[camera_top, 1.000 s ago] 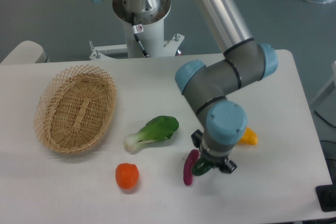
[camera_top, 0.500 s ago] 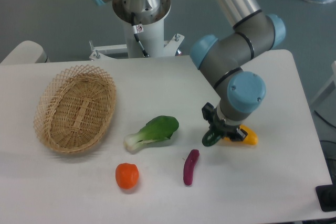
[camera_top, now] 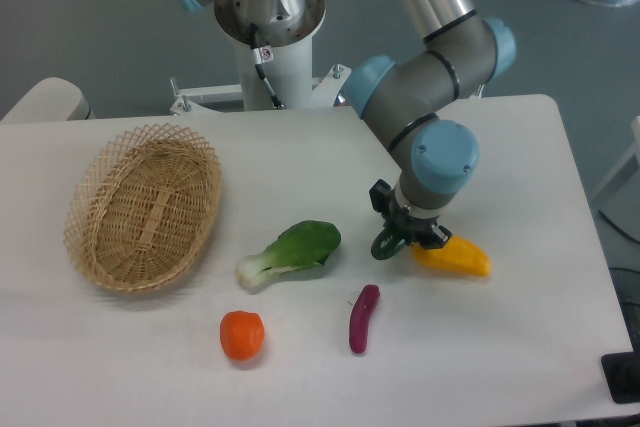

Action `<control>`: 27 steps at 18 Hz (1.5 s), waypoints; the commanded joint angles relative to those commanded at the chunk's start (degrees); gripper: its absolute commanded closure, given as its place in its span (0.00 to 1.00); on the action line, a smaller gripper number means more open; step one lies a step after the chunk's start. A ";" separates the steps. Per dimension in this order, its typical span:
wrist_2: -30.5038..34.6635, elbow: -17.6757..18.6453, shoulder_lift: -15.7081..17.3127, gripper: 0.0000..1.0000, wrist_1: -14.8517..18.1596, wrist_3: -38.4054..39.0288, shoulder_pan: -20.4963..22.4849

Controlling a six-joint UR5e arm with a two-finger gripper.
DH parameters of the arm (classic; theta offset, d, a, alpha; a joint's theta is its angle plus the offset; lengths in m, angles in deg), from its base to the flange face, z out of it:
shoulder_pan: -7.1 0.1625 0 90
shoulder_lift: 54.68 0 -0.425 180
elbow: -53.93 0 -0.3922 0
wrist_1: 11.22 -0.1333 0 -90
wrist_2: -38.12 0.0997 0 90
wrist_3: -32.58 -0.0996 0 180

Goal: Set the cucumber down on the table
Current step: 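Carry the held cucumber up toward the yellow pepper, then lower the cucumber toward the table beside the bok choy, then open the gripper to release the cucumber onto the table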

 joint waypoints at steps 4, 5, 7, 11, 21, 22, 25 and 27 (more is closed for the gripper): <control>0.00 1.32 0.79 0.84 -0.09 -0.61 0.00; 0.00 1.41 0.79 0.84 -0.09 -0.53 -0.09; 0.00 1.41 0.70 0.79 -0.09 -0.62 -0.09; 0.09 1.67 0.70 0.55 -0.35 -2.45 0.17; 0.00 1.76 1.58 0.00 -0.44 -3.43 1.49; 0.00 1.15 1.93 0.00 -0.27 -3.78 1.67; -0.44 -1.66 1.85 0.00 0.17 -3.87 1.67; -0.44 -3.77 1.32 0.00 0.53 -3.96 1.58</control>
